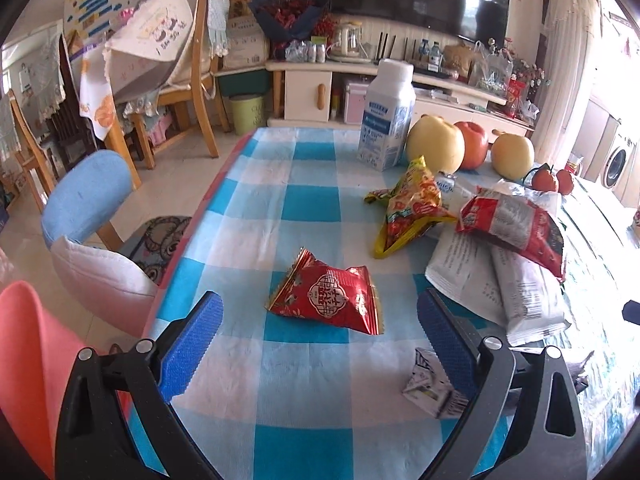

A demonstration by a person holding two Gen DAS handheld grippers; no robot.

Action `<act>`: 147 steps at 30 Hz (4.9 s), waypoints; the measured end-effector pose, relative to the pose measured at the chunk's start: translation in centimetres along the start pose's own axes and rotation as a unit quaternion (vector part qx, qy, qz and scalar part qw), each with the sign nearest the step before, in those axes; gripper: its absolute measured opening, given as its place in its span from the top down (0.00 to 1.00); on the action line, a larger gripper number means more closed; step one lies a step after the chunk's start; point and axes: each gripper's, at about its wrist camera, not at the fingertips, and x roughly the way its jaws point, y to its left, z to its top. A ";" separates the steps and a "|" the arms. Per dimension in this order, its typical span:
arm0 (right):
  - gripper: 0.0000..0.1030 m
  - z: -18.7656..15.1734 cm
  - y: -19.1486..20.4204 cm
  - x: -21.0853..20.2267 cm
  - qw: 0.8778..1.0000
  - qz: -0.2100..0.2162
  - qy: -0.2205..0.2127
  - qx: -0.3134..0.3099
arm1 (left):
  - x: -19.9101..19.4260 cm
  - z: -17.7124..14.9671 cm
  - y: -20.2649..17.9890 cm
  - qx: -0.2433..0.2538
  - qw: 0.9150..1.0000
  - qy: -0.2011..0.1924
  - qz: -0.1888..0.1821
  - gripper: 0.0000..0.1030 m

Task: Collect trash
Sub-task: 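Grasp a red snack packet with the left tool while the right tool grasps a white milk carton, then lift and carry the packet in the left tool while the right tool carries the carton to the bucket, then open the right tool over the pink bucket while the left tool releases its packet there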

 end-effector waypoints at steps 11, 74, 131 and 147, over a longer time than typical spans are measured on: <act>0.18 -0.3 2.0 3.6 0.997 0.004 0.031 -0.070 | 2.3 0.2 -0.4 0.018 0.999 0.019 -0.020 0.06; 0.19 -2.9 3.9 8.3 0.989 0.000 0.083 -0.124 | 4.2 0.6 1.0 -0.021 0.998 0.042 -0.050 0.46; 0.33 0.0 14.4 3.3 0.982 -0.041 -0.001 -0.186 | -12.0 -2.0 10.9 -0.173 0.977 -0.106 -0.068 0.65; 0.33 4.0 30.4 11.6 0.950 0.036 0.026 -0.309 | -14.5 -5.7 25.1 -0.324 0.938 -0.123 0.027 0.65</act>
